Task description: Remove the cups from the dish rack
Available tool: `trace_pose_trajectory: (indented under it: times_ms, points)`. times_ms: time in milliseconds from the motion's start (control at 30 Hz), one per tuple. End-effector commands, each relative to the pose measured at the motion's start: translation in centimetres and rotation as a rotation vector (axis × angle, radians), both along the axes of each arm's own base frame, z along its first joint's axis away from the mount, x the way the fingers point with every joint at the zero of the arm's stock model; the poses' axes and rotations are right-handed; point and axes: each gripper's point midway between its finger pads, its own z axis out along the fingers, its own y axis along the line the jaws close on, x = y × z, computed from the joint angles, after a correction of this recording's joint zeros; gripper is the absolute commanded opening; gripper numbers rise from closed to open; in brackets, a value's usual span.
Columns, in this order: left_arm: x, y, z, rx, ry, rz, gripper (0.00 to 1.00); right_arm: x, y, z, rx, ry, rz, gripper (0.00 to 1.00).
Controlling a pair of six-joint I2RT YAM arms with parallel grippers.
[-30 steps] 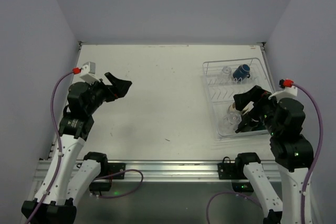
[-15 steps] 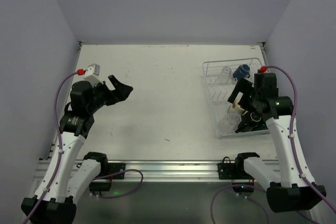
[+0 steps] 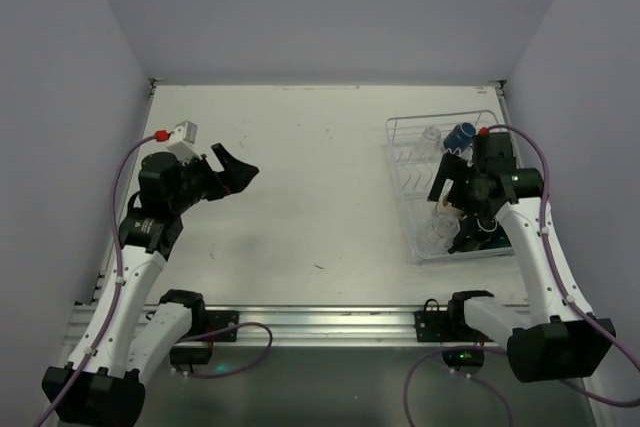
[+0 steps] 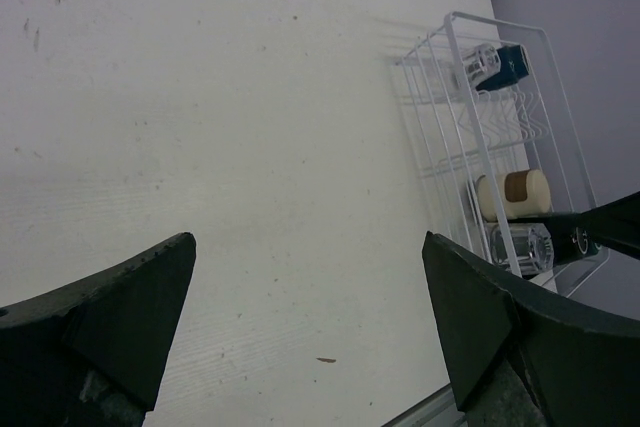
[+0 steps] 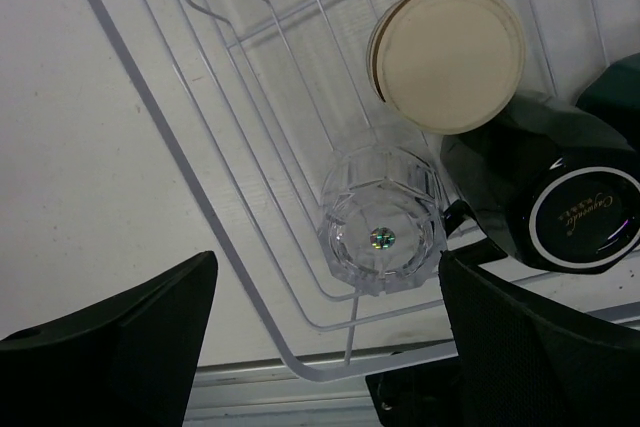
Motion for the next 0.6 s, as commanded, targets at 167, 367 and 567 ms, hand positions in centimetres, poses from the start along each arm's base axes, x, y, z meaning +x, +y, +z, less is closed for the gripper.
trace_pose_trajectory:
  times_ms: [167, 367, 567]
  points:
    - [-0.1, -1.3, -0.1, -0.033, -0.017, -0.081, 1.0, -1.5, -1.3, -3.2, -0.023, 0.126, -0.188, 0.91]
    - [0.0, -1.6, -0.3, -0.038, -0.013, -0.095, 1.0, -2.0, -1.8, -3.6, -0.01, 0.114, -0.311, 0.93]
    - [0.0, -1.8, -0.4, -0.047, -0.01, -0.108, 1.0, -1.7, -0.9, -4.5, 0.043, 0.141, -0.337, 0.94]
